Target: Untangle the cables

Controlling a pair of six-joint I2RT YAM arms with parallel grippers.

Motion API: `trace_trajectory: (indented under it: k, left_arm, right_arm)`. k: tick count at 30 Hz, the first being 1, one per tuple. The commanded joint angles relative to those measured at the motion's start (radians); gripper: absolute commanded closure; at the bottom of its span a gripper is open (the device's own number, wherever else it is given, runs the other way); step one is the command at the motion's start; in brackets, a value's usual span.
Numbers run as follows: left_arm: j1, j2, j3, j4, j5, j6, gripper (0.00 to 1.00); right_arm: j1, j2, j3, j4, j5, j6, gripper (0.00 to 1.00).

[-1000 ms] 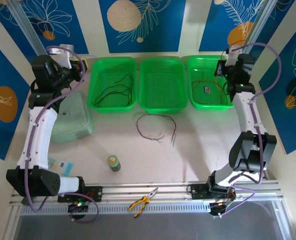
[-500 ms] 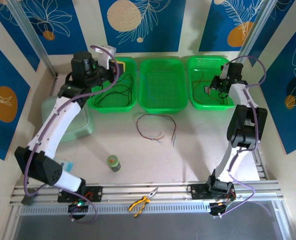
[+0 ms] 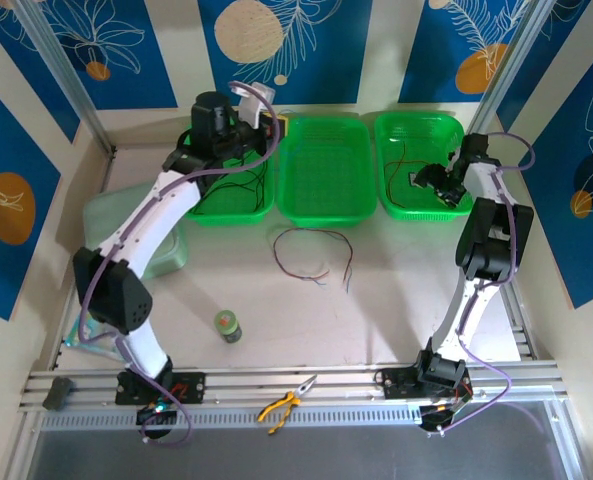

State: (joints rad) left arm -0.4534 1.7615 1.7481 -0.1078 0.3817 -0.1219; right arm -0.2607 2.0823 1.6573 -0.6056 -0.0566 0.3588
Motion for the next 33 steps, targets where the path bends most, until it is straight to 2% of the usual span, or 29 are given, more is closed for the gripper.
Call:
trace_trajectory:
  k: [1,10,15,21,25,33]
  left_arm:
    - [-0.013,0.075,0.077,0.035,0.015,0.012,1.00]
    - [-0.036,0.289,0.264,0.007,-0.007,0.021,1.00]
    - [-0.075,0.408,0.343,0.001,-0.031,0.020,1.00]
    - [-0.147,0.518,0.544,-0.055,-0.026,0.050,1.00]
    - [-0.153,0.522,0.626,-0.081,-0.046,0.065,1.00]
    - [-0.150,0.414,0.626,-0.067,-0.152,0.184,1.00]
  right_arm:
    - [0.025,-0.122,-0.075,0.013,-0.014,0.068,0.24]
    - [0.111,-0.349,-0.214,0.061,0.058,0.060,0.23]
    - [0.110,-0.424,-0.220,0.057,0.040,0.052,0.23]
    - [0.076,-0.466,-0.201,0.043,0.003,0.034,0.23]
    - [0.053,-0.484,-0.204,0.037,-0.010,0.025,0.23]
    - [0.027,-0.511,-0.239,0.049,-0.035,0.025,0.23]
